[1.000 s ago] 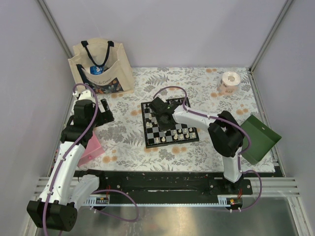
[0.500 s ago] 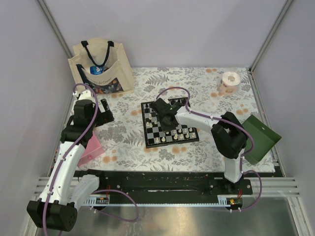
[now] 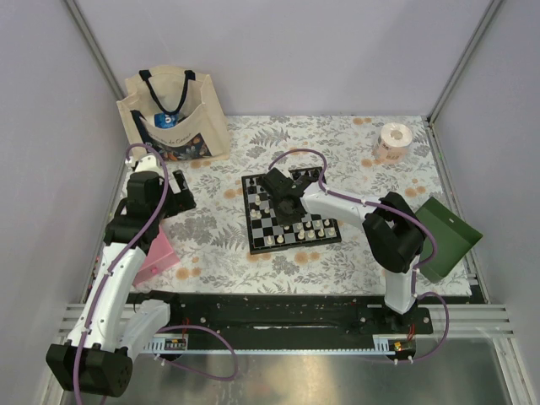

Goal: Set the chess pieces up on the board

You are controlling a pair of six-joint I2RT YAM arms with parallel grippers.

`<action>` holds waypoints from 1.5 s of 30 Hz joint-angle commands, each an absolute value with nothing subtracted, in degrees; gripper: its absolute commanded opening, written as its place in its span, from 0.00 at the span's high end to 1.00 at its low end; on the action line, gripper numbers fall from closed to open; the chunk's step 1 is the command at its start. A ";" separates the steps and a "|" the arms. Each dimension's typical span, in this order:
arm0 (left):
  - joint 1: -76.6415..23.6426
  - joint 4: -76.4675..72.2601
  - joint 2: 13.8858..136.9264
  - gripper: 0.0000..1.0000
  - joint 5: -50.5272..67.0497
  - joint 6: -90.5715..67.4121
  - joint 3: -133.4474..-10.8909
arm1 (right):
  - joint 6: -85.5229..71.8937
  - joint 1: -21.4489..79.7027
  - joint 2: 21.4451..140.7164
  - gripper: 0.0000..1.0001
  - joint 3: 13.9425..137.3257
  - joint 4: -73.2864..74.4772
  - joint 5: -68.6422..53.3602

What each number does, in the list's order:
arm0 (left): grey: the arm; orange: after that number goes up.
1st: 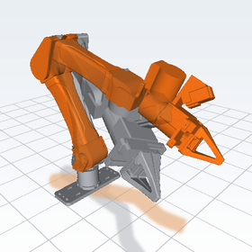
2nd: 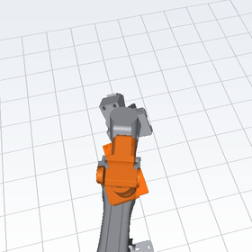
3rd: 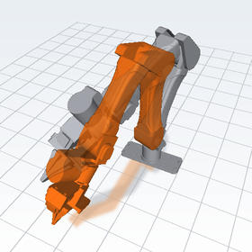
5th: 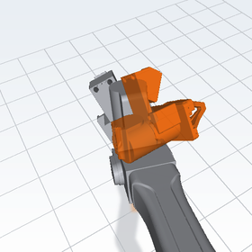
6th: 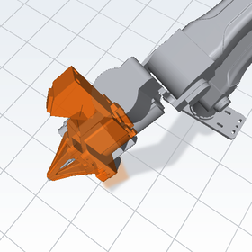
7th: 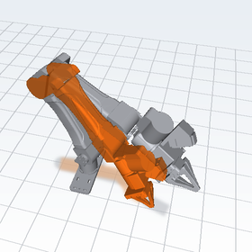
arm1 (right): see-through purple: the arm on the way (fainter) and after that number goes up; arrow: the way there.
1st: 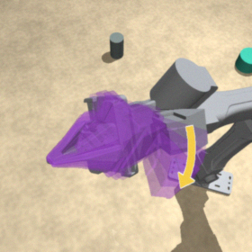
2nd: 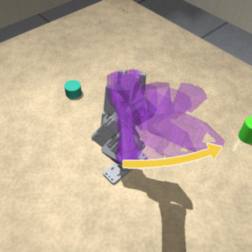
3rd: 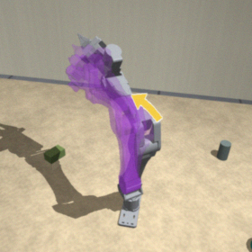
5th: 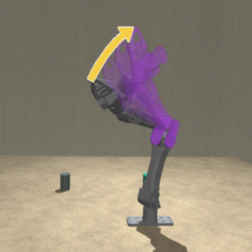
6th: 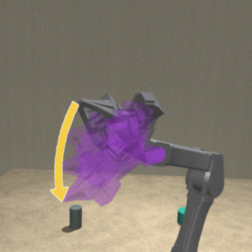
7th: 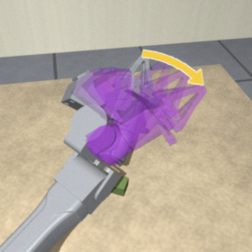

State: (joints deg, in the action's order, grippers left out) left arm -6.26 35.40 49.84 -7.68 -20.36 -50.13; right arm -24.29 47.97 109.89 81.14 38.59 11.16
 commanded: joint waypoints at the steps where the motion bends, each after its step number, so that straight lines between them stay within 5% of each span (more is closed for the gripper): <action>1: -5.98 33.14 49.13 0.01 -6.77 -19.86 -50.18 | -25.49 47.55 108.90 0.86 80.77 37.44 12.92; 37: -5.98 33.22 49.13 0.01 -6.68 -19.95 -50.19 | -26.10 47.02 110.74 0.83 79.81 37.00 12.66; 45: -5.98 33.13 49.13 0.01 -6.68 -20.04 -50.19 | -26.10 46.85 110.74 0.76 79.80 36.56 12.13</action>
